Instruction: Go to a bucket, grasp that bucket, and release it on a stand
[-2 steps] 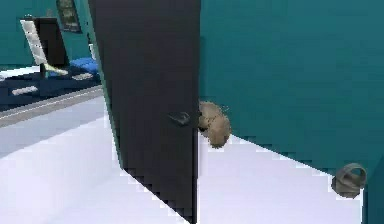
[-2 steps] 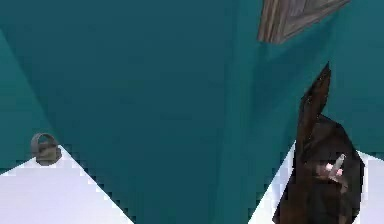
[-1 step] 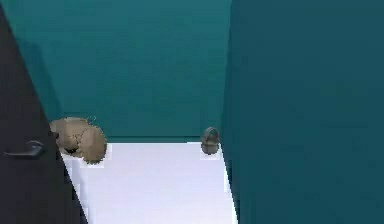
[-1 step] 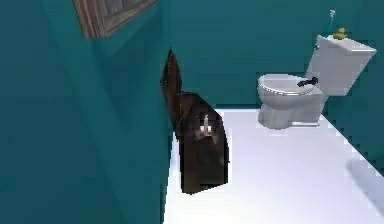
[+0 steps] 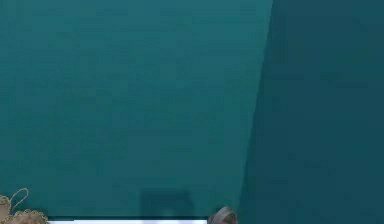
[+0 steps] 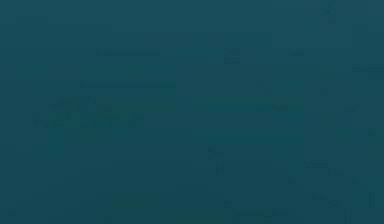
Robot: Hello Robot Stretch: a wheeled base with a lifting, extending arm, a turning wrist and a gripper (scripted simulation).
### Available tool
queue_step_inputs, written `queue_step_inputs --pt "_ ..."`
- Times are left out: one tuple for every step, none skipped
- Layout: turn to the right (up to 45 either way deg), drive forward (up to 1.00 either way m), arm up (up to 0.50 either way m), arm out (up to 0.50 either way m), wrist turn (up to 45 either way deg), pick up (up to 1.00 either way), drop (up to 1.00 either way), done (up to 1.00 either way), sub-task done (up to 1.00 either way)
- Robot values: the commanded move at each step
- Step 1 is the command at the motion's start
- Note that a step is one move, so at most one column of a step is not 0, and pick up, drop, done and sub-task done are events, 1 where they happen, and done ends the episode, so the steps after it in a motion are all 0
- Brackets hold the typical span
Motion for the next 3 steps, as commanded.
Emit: queue_step_inputs --pt "-45.0 0.0 0.0 0.0 0.0 0.0 0.0 0.0 0.0" --pt "-27.0 0.0 0.0 0.0 0.0 0.0 0.0 0.0 0.0" --pt "0.0 0.0 0.22 0.0 0.0 0.0 0.0 0.0 0.0"
